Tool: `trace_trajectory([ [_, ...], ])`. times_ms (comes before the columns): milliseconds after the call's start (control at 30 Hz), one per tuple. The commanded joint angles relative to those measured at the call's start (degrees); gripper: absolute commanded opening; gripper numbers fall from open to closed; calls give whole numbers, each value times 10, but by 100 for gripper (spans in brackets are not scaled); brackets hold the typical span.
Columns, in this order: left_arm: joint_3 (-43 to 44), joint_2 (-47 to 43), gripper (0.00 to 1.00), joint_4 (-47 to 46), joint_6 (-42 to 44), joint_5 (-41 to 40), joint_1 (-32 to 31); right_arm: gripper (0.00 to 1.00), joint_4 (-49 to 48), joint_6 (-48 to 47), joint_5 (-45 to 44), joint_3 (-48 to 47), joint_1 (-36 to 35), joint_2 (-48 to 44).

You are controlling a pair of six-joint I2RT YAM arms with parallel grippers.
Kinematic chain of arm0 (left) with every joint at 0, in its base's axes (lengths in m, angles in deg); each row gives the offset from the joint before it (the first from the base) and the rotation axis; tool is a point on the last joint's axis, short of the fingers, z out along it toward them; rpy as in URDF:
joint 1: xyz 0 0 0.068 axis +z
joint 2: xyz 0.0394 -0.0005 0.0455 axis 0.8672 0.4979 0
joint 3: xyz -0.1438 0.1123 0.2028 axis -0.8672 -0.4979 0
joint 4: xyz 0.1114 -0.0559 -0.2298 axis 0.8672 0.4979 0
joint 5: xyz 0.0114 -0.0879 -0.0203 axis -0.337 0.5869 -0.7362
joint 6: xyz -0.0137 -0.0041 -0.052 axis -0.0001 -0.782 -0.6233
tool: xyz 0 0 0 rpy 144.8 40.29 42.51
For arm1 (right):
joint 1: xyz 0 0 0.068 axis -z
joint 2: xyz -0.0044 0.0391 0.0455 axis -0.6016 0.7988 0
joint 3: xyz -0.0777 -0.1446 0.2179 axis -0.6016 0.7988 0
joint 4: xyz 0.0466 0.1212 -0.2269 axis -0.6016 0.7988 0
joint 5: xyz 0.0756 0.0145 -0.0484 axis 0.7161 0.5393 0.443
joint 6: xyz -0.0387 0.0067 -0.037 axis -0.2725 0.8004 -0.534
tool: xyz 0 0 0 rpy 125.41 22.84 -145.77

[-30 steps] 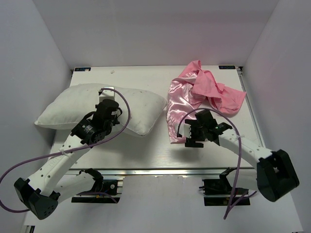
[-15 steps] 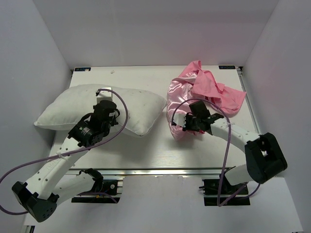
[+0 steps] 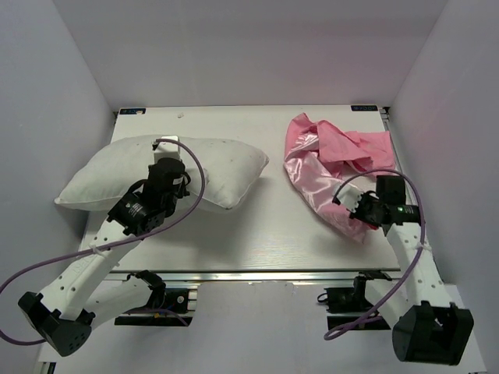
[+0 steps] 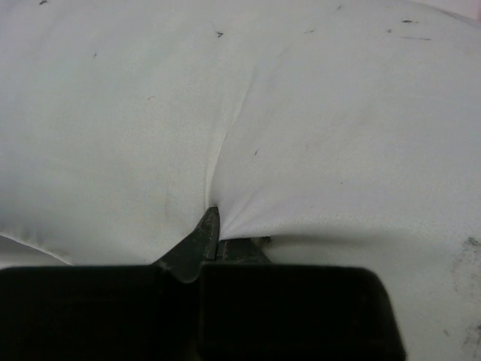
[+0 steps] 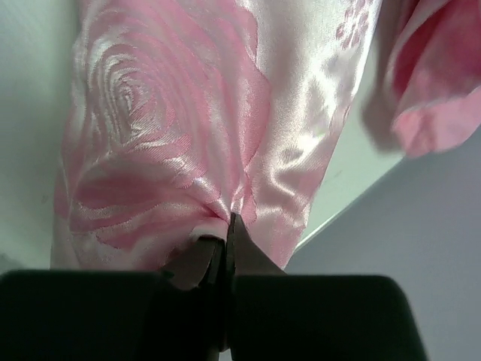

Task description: Put the pillow into the pillowcase

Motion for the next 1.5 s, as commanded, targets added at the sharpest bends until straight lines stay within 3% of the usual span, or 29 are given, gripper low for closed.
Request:
trace_trajectory([
  [0, 32, 7, 0, -64, 7, -2, 3, 0, 95, -8, -40, 37, 48, -37],
  [67, 38, 12, 0, -68, 13, 0, 4, 0, 95, -15, -28, 48, 148, -52],
  [133, 40, 10, 0, -75, 19, -3, 3, 0, 126, -9, 4, 30, 192, -65],
  [167, 41, 10, 0, -80, 20, -3, 3, 12, 145, -7, 13, 3, 192, -69],
  [200, 41, 10, 0, -82, 21, -4, 3, 32, 164, -6, 57, -14, 194, -76],
  [267, 43, 11, 0, -90, 26, -6, 3, 47, 183, -1, 107, -56, 196, -87],
  [300, 45, 12, 0, -90, 27, -5, 3, 78, 182, -1, 159, -66, 196, -92],
  [333, 45, 14, 0, -92, 27, -5, 3, 89, 178, -1, 185, -73, 196, -98],
  [433, 43, 16, 3, -99, 29, 3, 4, 89, 132, 32, 271, -86, 194, -85],
  [567, 36, 16, 8, -101, 20, 17, 3, 90, 0, 229, 297, -117, 133, -12],
  [600, 33, 13, 9, -102, 18, 20, 3, 89, -61, 327, 255, -129, 110, 27],
  [733, 23, 4, 14, -102, 1, 24, 3, 89, -188, 477, 87, -152, -63, 117],
  [800, 22, 2, 16, -97, -8, 26, 3, 89, -237, 525, 19, -181, -105, 170],
  [1067, 17, -14, 20, -75, -38, 25, 3, 89, -328, 574, -117, -284, -117, 336],
  [1367, 22, -14, 22, -54, -45, 24, 3, 86, -325, 573, -132, -371, -117, 478],
  [1467, 25, -14, 22, -46, -46, 18, 3, 84, -336, 557, -181, -381, -119, 511],
])
